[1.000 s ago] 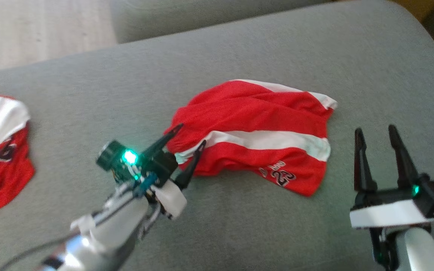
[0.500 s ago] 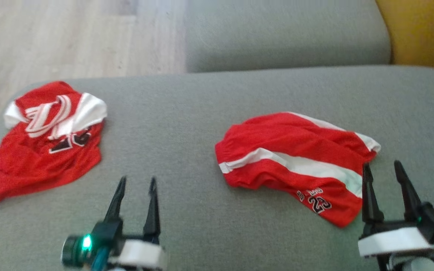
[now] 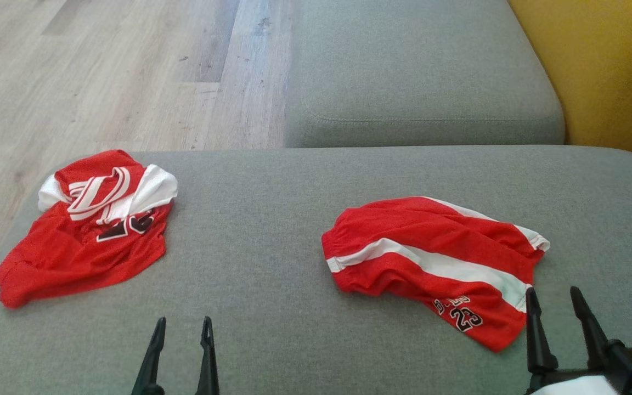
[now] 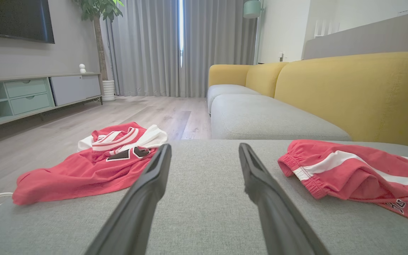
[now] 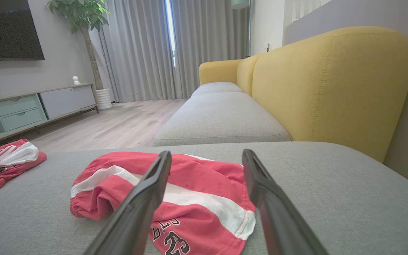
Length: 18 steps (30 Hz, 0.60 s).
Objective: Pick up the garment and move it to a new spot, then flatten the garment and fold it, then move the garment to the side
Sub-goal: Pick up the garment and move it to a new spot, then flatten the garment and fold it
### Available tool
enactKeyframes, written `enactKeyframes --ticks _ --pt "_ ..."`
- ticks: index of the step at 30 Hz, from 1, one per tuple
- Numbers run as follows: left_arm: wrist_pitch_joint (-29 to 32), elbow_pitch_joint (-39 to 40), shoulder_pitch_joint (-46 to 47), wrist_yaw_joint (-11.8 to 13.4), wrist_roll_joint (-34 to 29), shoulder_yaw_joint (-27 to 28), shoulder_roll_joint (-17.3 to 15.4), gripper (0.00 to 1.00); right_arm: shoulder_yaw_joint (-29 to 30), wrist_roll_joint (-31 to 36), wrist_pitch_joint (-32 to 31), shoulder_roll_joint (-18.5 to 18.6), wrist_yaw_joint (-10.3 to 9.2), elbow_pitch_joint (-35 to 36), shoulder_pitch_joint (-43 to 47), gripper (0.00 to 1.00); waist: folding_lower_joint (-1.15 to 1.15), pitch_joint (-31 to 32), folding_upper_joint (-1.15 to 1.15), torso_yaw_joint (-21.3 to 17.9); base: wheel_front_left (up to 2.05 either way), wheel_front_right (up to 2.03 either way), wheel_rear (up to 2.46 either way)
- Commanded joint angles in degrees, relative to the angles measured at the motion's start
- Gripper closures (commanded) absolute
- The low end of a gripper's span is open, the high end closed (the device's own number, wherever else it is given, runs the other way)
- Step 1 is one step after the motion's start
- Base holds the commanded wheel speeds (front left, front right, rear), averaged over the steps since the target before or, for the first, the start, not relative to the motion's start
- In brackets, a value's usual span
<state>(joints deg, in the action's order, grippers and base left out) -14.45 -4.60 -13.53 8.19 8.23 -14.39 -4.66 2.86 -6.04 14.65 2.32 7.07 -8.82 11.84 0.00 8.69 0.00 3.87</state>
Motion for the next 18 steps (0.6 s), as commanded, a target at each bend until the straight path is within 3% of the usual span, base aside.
enactKeyframes --ticks 1,18 --pt "-0.5 1.8 2.3 -0.3 -1.1 2.6 0.8 0.00 -1.7 0.2 0.3 0.6 0.42 1.7 -2.1 0.00 0.00 0.0 0.00 0.0 0.00 0.00 0.00" --pt "-0.5 0.9 2.4 -2.7 -4.4 4.4 1.6 0.00 -5.1 2.5 0.3 0.6 0.42 -0.4 -1.0 0.00 0.00 0.2 0.00 0.0 0.00 0.00 0.00"
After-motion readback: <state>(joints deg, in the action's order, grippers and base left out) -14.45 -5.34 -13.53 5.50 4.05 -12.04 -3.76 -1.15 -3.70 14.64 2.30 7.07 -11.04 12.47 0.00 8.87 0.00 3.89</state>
